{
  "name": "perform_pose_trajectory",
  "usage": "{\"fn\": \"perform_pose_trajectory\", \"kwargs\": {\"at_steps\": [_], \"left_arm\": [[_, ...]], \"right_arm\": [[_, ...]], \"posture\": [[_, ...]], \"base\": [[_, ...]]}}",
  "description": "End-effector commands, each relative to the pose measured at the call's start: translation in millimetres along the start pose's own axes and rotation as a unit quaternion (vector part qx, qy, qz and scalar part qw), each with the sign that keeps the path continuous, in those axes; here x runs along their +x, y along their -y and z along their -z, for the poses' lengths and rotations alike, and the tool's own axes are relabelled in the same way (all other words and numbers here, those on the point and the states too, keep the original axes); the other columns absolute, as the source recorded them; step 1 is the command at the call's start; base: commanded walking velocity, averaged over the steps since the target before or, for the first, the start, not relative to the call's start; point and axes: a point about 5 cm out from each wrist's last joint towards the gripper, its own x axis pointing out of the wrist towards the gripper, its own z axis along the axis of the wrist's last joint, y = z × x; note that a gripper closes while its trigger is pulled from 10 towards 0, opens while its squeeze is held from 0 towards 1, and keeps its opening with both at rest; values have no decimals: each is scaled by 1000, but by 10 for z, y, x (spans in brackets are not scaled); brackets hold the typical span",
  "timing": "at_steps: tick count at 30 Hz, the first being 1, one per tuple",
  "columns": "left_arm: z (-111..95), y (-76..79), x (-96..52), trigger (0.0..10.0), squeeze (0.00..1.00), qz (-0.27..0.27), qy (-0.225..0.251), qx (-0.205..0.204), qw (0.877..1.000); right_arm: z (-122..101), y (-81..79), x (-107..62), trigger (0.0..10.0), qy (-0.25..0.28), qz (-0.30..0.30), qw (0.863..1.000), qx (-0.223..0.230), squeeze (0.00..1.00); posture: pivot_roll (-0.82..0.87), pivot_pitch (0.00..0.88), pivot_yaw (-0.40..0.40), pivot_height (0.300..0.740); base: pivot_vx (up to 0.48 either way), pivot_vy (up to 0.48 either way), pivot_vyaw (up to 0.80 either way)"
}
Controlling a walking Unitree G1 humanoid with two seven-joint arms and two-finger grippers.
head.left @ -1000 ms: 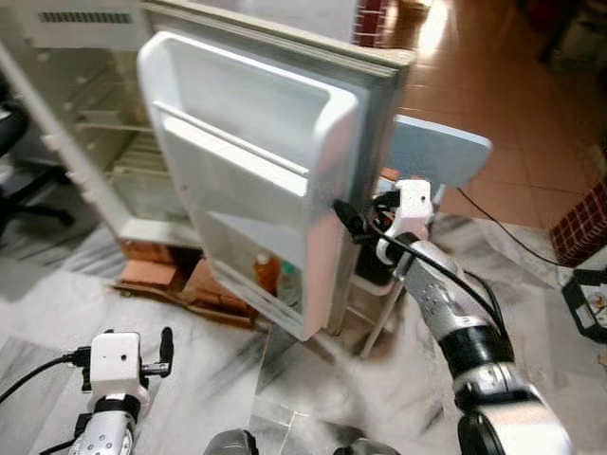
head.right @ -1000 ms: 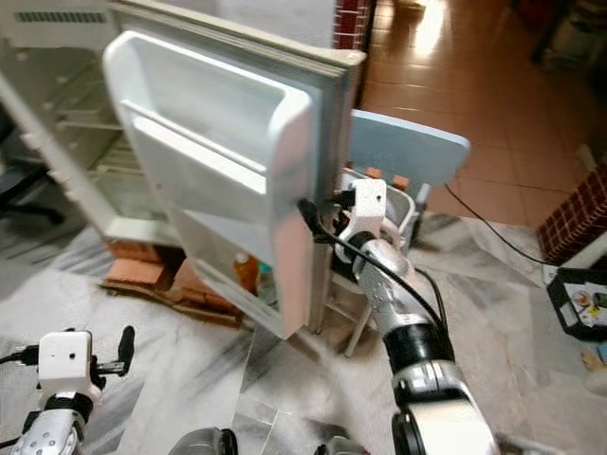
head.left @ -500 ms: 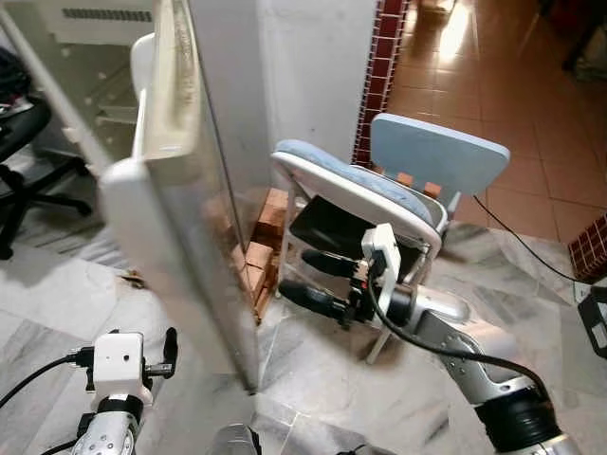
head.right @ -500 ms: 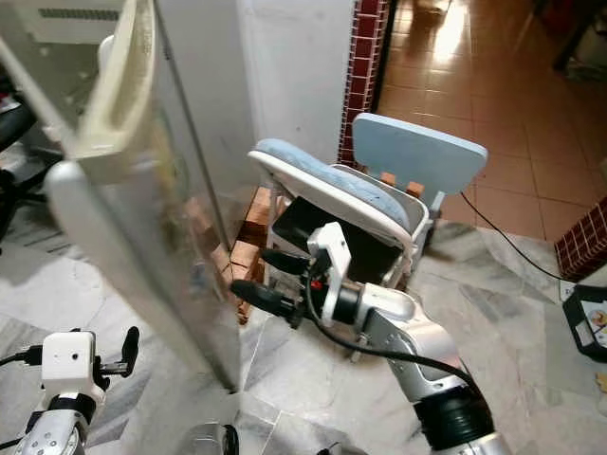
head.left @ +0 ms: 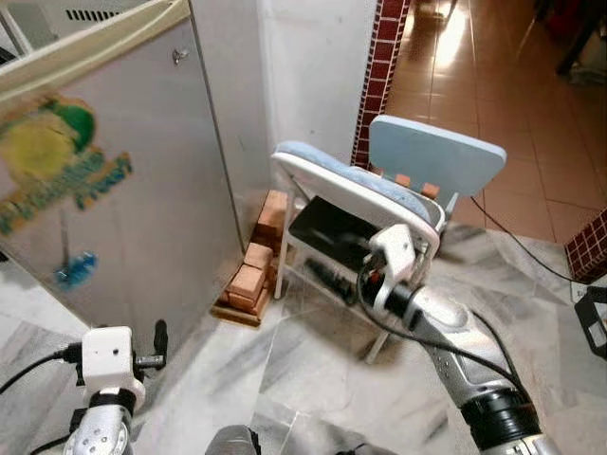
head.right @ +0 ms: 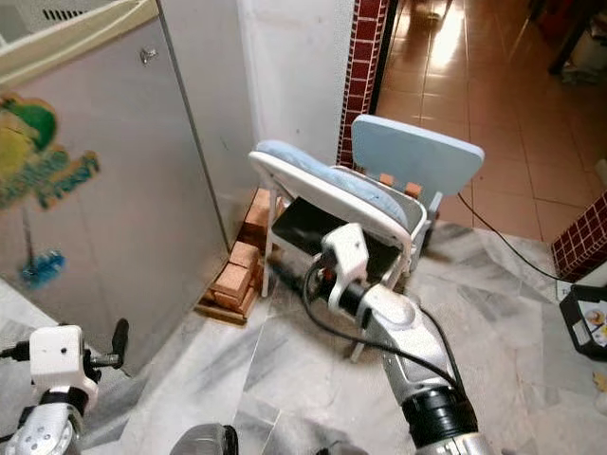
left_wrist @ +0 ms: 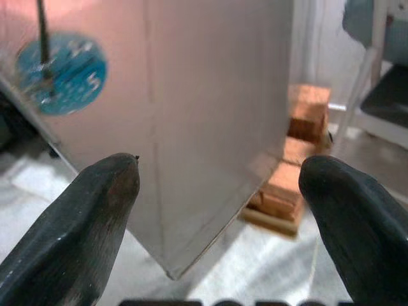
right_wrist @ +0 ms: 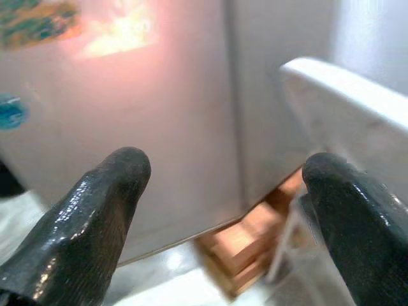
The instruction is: Restocking fridge
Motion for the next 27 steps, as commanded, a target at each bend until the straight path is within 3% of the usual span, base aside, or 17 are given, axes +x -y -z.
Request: {"fn": "perform_pose_trajectory", "kwargs": {"at_steps": [1, 3, 10, 27], "left_arm": [[-70, -47, 10, 10000, 0, -7, 9, 5, 1000], [-207, -62, 89, 10000, 0, -9, 29, -4, 1000], [-446, 11, 158, 10000, 0, 5, 64, -5, 998], [-442, 286, 163, 10000, 0, 61, 67, -19, 996]], "right_arm": [[-8, 43, -32, 10000, 7, 30, 999, -10, 0], [9, 56, -74, 10000, 21, 74, 997, -20, 0], [-2, 131, -110, 10000, 36, 127, 990, -41, 0], [82, 258, -253, 10000, 51, 230, 971, -35, 0]], "posture": [[68, 101, 12, 740], [66, 110, 14, 740], [73, 119, 14, 740], [55, 47, 10, 740]], "base": [[0, 0, 0], [0, 476, 0], [0, 476, 0], [0, 479, 0]]}}
